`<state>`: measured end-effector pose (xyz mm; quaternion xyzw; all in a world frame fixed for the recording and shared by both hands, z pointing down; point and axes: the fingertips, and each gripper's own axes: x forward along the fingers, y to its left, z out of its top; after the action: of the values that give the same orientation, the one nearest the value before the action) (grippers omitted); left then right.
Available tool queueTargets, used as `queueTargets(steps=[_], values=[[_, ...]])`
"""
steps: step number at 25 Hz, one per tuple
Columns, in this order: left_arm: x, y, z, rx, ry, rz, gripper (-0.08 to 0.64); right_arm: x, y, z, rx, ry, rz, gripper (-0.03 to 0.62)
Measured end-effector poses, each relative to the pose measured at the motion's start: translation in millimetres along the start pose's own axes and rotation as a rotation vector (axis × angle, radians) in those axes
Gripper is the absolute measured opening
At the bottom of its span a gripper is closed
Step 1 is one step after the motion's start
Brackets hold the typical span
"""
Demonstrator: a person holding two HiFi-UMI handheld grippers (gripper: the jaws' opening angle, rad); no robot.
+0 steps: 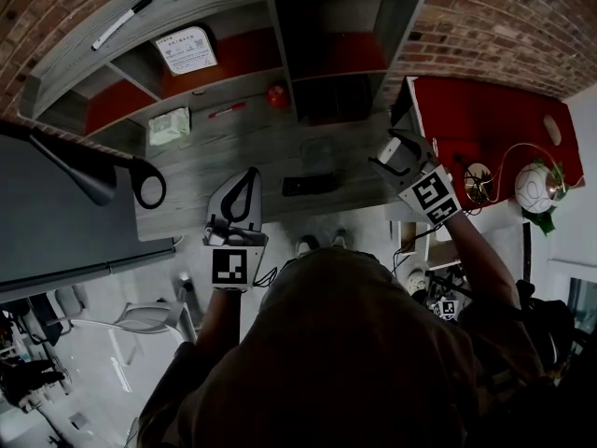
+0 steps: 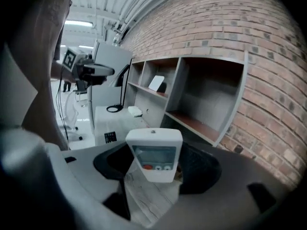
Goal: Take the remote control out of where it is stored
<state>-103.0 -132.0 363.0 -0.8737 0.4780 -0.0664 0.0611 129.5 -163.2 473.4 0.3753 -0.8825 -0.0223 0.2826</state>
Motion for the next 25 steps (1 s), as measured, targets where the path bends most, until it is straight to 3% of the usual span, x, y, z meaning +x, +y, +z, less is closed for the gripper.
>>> queueTargets(steps=[7, 16, 25], values=[[1.0, -6.4, -5.1, -0.023, 0.022, -0.009, 0.011, 55.5, 15.2, -65.3, -0.157, 0.258, 0.221, 0.296], [0.8, -10.4, 0.0, -0.038, 0.034, -0.004, 0.011, 108.2, 51.0, -138.6, -0.199, 0.474, 0.482, 0.296], [-0.3, 0.1, -8.0, -0.048, 0.066, 0.036, 0.011, 147.7, 84.7, -173.9, -0.211, 0.548, 0.569, 0.296]])
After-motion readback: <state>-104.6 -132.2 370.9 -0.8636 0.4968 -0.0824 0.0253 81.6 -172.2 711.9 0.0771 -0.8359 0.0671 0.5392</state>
